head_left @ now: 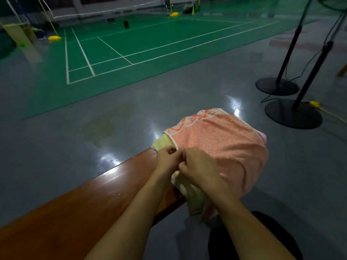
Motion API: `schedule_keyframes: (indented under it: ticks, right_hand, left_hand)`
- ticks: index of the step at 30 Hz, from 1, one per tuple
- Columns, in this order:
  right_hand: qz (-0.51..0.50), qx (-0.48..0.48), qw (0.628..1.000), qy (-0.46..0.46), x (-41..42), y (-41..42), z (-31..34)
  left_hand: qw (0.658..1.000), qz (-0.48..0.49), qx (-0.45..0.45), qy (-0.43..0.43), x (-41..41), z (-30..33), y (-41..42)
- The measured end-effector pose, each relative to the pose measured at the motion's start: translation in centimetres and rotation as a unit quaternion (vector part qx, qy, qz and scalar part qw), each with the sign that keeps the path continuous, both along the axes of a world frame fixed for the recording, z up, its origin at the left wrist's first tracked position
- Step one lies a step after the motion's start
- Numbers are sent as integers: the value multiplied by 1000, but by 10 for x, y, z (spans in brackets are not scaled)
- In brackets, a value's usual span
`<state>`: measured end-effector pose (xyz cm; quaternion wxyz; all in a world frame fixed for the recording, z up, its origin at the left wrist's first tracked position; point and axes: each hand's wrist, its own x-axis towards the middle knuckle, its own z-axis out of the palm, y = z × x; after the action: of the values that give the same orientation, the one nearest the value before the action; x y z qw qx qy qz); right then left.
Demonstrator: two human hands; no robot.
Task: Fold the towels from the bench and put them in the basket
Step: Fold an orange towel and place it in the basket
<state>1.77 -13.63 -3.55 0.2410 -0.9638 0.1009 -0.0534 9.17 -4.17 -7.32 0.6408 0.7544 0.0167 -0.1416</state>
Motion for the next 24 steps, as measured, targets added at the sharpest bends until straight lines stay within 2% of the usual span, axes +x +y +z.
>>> schedule_keyframes:
  ticks: [5,10,12,15,17,19,21,24]
  right_hand:
    - [53,25,993,-100,-4,17,2]
    - [107,29,987,-120,-1,40,-8]
    - [119,5,988,-98,3,48,-15]
    - [156,-49,986,-11,7,63,-31]
    - [200,-87,974,63,8,78,-45]
    - [255,-160,945,126,8,101,-60]
    - [285,-188,929,146,7,125,-70]
    - [301,-176,925,148,0,165,-73]
  left_hand:
    - [996,38,-73,-32,-6,13,37]
    - [983,163,-55,-68,-9,14,110]
    - [973,211,-32,-84,-8,7,154]
    - [960,262,23,-95,-14,-1,222]
    - [953,281,58,-99,-23,-6,267]
    - [947,286,112,-96,-34,-14,311]
    - [944,284,144,-86,-47,-22,349]
    - [935,298,174,-81,-69,-34,396]
